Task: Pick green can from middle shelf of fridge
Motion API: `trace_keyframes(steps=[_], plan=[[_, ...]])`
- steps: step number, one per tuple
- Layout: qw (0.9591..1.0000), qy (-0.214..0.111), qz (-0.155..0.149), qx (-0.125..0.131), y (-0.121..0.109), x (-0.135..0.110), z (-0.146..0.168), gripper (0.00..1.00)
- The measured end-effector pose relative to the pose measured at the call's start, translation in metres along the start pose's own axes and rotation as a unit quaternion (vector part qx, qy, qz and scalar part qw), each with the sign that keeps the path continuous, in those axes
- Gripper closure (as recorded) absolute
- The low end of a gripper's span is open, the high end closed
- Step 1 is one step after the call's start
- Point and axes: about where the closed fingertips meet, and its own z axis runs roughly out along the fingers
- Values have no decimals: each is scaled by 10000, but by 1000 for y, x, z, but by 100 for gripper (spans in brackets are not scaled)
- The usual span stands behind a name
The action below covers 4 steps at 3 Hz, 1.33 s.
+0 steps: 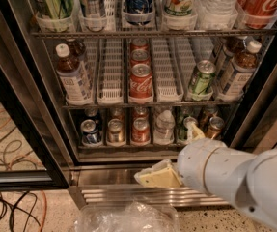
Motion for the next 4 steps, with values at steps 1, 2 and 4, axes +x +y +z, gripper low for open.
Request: trace_keyframes(steps=[1, 2, 4], plan=[[9988, -220, 141, 416, -8, -12, -3, 0], [9988, -220, 147, 417, -8, -12, -3, 0], [9839, -829, 715, 1412, -63, -32, -2, 0]])
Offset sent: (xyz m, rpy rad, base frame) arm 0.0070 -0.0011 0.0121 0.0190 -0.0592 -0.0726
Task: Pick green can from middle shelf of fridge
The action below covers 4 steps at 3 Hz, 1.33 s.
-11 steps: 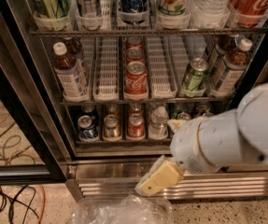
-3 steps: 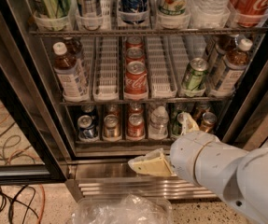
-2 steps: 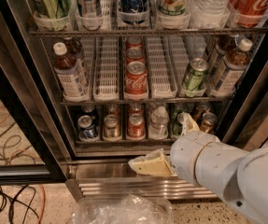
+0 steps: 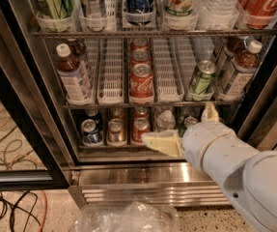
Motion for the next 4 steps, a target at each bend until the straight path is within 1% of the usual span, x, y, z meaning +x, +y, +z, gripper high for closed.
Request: trace_keyframes(steps=[1, 2, 3, 4], plan=[[9974, -234, 295, 617, -30, 9, -2, 0], [9950, -347, 398, 845, -36, 7, -10, 0], [9943, -431, 403, 883, -34, 9, -8, 0], [9906, -880, 345, 986, -21, 1, 0, 0]])
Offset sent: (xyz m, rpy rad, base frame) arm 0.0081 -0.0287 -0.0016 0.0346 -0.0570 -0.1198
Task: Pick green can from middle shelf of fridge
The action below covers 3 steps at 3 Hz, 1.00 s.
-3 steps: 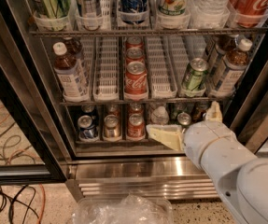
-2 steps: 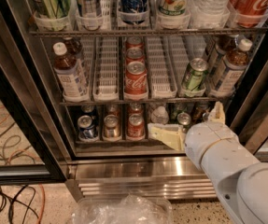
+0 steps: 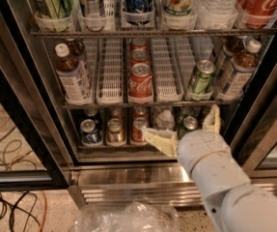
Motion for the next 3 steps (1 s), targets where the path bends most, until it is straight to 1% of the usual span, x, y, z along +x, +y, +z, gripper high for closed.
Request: trace_keyframes(steps=[1, 2, 3], plan=[[9976, -683, 137, 28, 15, -19, 19, 0], [9957, -808, 212, 389, -8, -16, 20, 0], [9954, -834, 190, 441, -4, -12, 26, 0]])
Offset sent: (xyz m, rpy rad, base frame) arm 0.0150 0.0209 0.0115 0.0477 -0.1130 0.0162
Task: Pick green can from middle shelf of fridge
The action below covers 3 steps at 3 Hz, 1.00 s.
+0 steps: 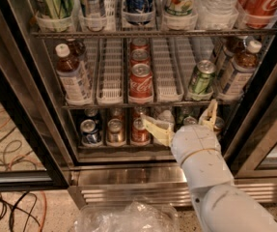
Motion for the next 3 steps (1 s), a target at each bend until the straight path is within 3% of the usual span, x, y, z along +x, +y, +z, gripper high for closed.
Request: trace_keyframes(steps=[1, 2, 3], plan=[[9994, -214, 4, 273, -7, 13, 11, 0], [9949, -631, -33, 787, -24, 17, 23, 0], [9898, -781, -74, 1187, -44, 9, 19, 0]])
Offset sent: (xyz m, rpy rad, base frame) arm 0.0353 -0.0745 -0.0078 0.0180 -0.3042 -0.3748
